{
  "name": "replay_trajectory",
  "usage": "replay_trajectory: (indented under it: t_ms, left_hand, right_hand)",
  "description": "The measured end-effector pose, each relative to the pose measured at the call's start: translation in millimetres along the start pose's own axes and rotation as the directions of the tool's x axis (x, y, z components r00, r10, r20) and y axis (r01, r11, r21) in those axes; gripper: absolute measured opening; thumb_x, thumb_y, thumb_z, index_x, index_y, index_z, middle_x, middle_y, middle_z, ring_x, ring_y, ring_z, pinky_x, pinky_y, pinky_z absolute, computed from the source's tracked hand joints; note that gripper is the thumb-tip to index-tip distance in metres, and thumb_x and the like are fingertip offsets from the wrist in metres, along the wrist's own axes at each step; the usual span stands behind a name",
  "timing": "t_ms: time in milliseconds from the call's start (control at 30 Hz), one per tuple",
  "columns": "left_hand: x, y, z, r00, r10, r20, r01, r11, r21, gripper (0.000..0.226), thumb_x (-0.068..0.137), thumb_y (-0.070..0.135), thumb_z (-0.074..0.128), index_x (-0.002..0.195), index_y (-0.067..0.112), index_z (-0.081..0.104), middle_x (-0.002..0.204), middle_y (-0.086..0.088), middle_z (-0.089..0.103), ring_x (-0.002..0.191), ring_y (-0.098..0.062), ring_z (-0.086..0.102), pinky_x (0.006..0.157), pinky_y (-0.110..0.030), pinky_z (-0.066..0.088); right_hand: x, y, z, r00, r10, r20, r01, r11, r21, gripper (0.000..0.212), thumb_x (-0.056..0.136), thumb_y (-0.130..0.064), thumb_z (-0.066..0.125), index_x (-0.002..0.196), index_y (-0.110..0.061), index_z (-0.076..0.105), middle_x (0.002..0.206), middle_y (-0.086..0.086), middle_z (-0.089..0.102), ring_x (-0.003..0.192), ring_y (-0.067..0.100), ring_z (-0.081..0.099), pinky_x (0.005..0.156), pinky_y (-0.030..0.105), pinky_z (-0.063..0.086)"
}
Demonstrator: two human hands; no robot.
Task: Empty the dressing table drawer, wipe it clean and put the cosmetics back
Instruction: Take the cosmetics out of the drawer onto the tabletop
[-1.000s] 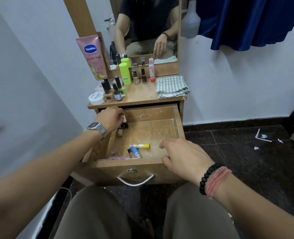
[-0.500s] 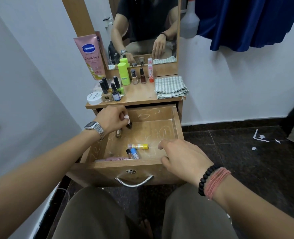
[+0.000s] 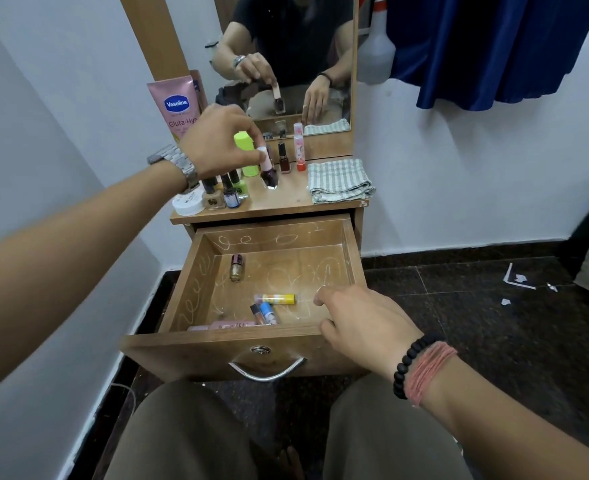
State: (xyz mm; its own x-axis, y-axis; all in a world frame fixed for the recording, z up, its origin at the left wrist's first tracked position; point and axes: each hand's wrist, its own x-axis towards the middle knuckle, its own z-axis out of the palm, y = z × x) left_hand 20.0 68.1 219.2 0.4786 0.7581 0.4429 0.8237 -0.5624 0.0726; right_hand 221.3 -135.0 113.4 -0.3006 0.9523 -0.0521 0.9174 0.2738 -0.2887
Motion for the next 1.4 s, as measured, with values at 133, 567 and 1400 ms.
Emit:
replay_trajectory:
  t_ms: [133, 567, 1400]
  left_hand:
    - [21, -13, 1, 0.995, -0.105, 0.001, 0.104, 0.991, 0.083, 0.025, 0.081, 0.041, 0.067, 0.095, 0.021, 0.072, 0.113, -0.006, 0.058, 0.109, -0.028, 0.043, 0.084, -0.035, 0.034]
    - [45, -35, 37, 0.913, -0.390, 0.118, 0.363, 0.910, 0.199, 0.019, 0.076, 0.042, 0.071, 0.084, 0.025, 0.075, 0.086, -0.002, 0.062, 0.107, -0.030, 0.042, 0.084, -0.043, 0.045]
    - [-1, 24, 18, 0.998, 0.068, 0.017, -0.068, 0.997, 0.038, 0.013, 0.087, 0.033, 0.060, 0.095, 0.025, 0.065, 0.096, 0.007, 0.063, 0.089, -0.013, 0.059, 0.078, -0.037, 0.053]
  right_hand:
    - [2, 1, 2, 1.000, -0.002, 0.000, 0.002, 1.000, -0.001, 0.032, 0.095, -0.022, 0.042, 0.125, -0.018, 0.053, 0.120, 0.001, 0.061, 0.105, 0.023, 0.059, 0.086, 0.037, 0.051]
    - [-1, -1, -2, 1.000, -0.003, 0.005, 0.003, 1.000, 0.005, 0.034, 0.096, -0.020, 0.041, 0.128, -0.017, 0.052, 0.121, 0.005, 0.061, 0.109, 0.026, 0.058, 0.086, 0.035, 0.048]
    - [2, 3, 5, 1.000, -0.016, -0.021, 0.016, 1.000, -0.012, 0.031, 0.095, -0.022, 0.042, 0.123, -0.017, 0.054, 0.120, 0.002, 0.062, 0.107, 0.025, 0.059, 0.087, 0.038, 0.051]
